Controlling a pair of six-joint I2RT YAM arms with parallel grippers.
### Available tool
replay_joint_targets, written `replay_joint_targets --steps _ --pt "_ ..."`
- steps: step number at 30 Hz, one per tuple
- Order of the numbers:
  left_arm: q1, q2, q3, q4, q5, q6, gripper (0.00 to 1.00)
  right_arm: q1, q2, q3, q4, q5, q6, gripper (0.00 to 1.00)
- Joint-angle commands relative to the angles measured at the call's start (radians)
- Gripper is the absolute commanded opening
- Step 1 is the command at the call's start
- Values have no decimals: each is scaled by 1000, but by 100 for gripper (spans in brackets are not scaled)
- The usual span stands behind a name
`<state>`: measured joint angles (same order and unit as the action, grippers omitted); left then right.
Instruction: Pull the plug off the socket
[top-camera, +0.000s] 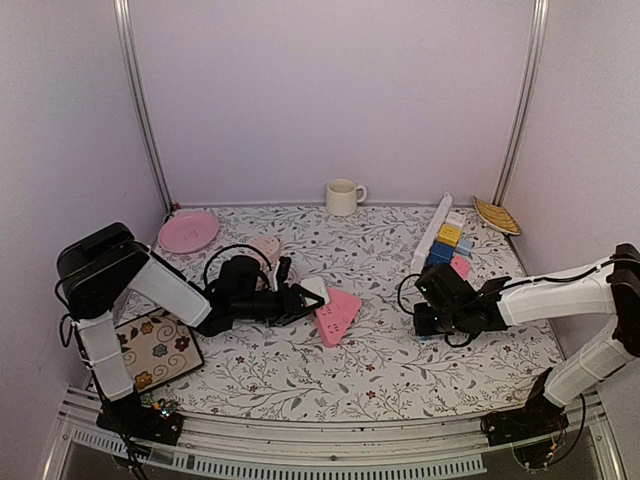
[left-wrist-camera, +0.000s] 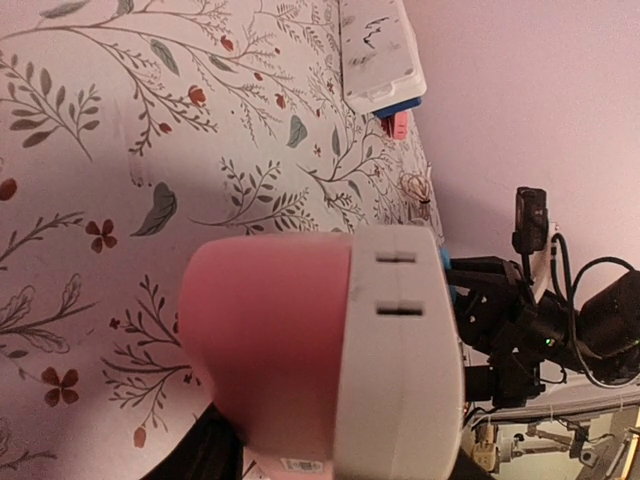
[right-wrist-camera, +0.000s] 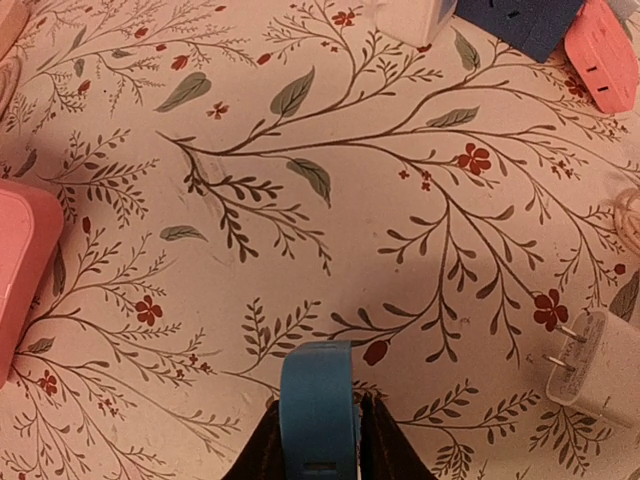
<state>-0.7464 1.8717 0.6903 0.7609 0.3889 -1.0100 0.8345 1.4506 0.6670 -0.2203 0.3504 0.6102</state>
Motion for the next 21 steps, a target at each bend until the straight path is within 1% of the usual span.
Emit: replay_joint_targets --steps 1,5,7,14,17,21 --pt "4 -11 -2 -122 -65 27 35 8 11 45 -36 40 -9 30" --pt "4 -11 0 -122 -64 30 41 31 27 67 -37 42 -13 43" --pt "4 -14 1 -123 -63 32 44 36 38 76 -37 42 -15 46" --pt "4 -41 5 -151 -71 54 54 57 35 94 -17 2 -12 49" --pt "4 -54 7 -164 -78 66 56 63 22 91 23 -49 -13 50" --pt "5 -65 11 -176 -80 75 56 63 23 91 102 -123 -20 52"
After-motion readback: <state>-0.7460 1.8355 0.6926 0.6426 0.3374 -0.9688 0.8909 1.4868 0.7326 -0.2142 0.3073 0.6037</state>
